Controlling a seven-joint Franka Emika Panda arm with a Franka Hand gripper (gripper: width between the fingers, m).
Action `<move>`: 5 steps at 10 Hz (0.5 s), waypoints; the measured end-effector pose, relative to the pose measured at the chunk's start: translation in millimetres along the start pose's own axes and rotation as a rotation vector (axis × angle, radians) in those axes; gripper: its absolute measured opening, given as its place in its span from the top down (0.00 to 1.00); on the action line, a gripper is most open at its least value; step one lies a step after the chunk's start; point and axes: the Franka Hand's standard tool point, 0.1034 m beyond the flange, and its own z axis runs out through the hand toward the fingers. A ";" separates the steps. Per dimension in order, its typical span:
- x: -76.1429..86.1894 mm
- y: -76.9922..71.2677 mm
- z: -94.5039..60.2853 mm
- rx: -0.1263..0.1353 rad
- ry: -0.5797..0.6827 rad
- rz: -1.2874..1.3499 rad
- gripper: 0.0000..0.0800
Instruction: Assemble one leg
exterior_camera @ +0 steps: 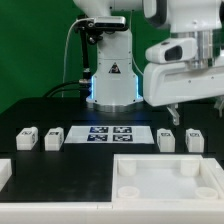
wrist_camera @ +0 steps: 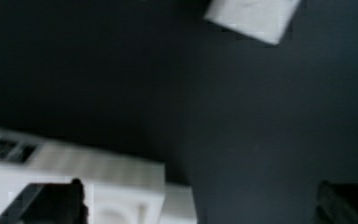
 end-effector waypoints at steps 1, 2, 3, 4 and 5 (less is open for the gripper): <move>-3.0 -7.4 6.3 0.020 -0.009 0.206 0.19; -5.7 -14.2 9.6 0.024 -0.017 0.274 0.19; -5.1 -13.0 9.2 0.025 -0.016 0.240 0.19; -5.4 -12.1 9.1 0.024 -0.026 0.235 0.19; -5.3 -13.0 9.1 0.024 -0.025 0.233 0.19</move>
Offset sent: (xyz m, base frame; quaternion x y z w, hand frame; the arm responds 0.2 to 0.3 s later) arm 0.0000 0.0000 0.0000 0.0000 -0.0899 0.0000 0.9960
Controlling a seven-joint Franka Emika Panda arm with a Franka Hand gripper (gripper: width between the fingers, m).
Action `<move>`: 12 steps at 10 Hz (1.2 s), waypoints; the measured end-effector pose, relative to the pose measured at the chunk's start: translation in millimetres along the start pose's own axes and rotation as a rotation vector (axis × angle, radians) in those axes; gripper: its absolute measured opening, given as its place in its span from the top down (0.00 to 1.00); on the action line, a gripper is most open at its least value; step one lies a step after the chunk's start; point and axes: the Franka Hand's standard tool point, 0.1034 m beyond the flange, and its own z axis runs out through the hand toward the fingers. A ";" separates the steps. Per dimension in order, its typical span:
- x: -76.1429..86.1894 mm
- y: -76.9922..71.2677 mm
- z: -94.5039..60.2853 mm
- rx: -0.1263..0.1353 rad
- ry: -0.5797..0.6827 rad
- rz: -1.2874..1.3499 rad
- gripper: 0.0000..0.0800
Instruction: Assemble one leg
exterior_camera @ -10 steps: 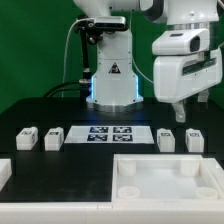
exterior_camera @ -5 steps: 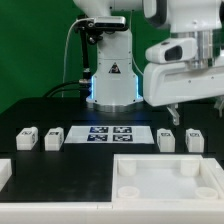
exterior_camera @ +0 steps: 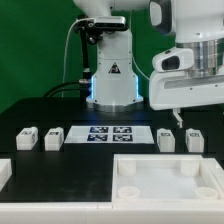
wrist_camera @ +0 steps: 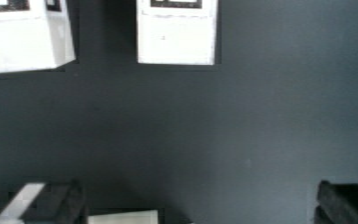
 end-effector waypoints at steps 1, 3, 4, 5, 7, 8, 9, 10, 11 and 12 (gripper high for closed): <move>-0.1 0.1 0.1 0.000 -0.001 -0.001 0.19; -9.4 5.8 0.2 -0.027 -0.200 -0.015 0.19; -10.8 4.3 3.9 -0.034 -0.266 -0.001 0.19; -22.3 6.0 8.9 -0.051 -0.384 0.004 0.19; -28.6 5.3 13.8 -0.068 -0.610 0.015 0.19; -27.9 2.9 13.7 -0.071 -0.704 0.013 0.19; -25.0 1.3 13.4 -0.069 -0.759 0.008 0.19; -31.4 3.6 11.6 -0.075 -0.865 0.003 0.19; -26.2 2.1 17.6 -0.068 -0.875 0.004 0.19; -28.4 1.9 17.2 -0.070 -0.876 0.003 0.19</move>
Offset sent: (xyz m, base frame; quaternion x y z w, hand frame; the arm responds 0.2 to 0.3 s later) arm -0.0137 -0.0031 -0.0103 -0.0370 -0.2115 0.0490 0.9755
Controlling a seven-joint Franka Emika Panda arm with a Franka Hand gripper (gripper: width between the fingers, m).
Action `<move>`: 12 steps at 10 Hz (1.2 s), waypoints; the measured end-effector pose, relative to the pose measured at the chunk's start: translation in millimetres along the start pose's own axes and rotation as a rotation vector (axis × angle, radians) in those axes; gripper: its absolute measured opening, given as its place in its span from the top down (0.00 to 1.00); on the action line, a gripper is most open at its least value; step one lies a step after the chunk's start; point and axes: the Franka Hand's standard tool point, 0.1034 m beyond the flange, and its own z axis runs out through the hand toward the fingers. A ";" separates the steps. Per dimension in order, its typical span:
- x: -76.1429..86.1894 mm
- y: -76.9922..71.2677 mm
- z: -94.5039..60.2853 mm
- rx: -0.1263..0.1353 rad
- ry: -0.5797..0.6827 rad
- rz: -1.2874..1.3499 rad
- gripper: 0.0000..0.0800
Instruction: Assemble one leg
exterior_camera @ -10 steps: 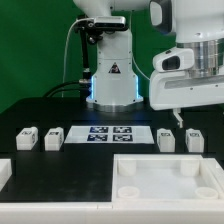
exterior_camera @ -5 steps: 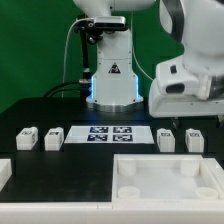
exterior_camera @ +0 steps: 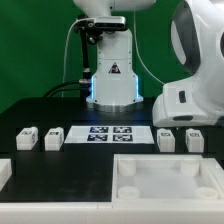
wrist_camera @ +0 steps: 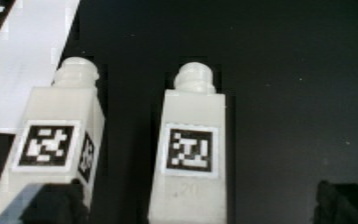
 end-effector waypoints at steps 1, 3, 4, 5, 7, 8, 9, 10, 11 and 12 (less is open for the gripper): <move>-0.1 -1.1 8.2 -0.003 0.015 -0.001 0.19; 0.9 -0.2 31.4 -0.007 0.022 0.003 0.19; 1.3 -2.1 33.5 -0.009 0.029 0.002 0.19; 4.7 -3.5 38.3 -0.008 0.044 0.001 0.19; 5.7 -5.6 45.9 -0.013 0.041 -0.002 0.19; 7.9 -7.9 44.9 -0.014 0.054 -0.014 0.19; 9.4 -7.4 44.4 -0.013 0.060 -0.020 0.19; 9.3 -7.5 44.5 -0.013 0.060 -0.020 0.25; 9.3 -7.6 44.5 -0.013 0.060 -0.020 0.25; 9.3 -7.5 44.6 -0.013 0.060 -0.020 0.47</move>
Offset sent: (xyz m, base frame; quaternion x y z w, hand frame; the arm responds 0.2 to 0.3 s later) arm -0.0142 0.0075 -0.0103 0.0002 0.0339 0.0225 0.9992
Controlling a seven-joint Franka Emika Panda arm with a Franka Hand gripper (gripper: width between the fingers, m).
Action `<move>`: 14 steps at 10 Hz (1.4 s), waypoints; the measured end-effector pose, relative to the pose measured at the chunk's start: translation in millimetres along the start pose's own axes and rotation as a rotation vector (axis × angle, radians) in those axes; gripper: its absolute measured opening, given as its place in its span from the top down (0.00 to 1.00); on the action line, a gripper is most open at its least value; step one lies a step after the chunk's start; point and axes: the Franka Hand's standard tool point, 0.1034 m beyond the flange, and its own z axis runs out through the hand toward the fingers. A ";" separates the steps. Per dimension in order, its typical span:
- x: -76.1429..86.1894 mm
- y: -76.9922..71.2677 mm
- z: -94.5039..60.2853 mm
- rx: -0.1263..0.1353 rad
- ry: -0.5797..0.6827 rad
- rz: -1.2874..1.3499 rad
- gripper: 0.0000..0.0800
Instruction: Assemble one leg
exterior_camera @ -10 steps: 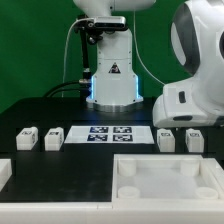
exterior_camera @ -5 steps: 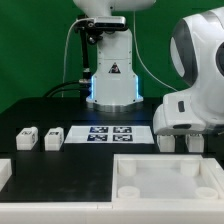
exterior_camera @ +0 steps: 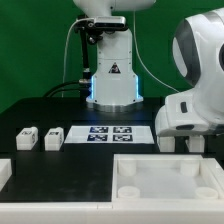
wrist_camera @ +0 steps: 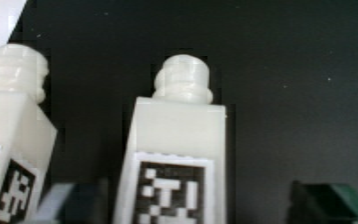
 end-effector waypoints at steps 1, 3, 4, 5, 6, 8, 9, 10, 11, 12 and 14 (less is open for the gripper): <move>0.0 0.0 0.0 0.000 0.000 0.000 0.47; 0.0 -0.1 0.0 0.000 0.000 0.000 0.64; 0.0 0.0 0.0 0.000 0.000 0.000 0.64; 0.0 -0.1 0.0 0.000 0.000 0.000 0.64; 0.0 -0.1 0.0 0.000 0.000 0.000 0.64; 0.0 0.0 -0.1 0.000 0.000 -0.001 0.64; -3.8 2.4 -7.6 -0.006 -0.014 -0.017 0.64; -7.9 5.6 -34.7 -0.009 0.003 -0.047 0.64; -12.2 9.9 -68.6 -0.032 0.089 -0.107 0.64; -25.3 19.2 -92.7 -0.038 0.087 -0.157 0.64; -12.3 35.2 -145.4 -0.017 0.244 -0.171 0.64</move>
Offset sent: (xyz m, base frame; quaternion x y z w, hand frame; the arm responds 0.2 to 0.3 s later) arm 0.0000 0.0000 0.0000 0.0000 0.0000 0.0000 1.0000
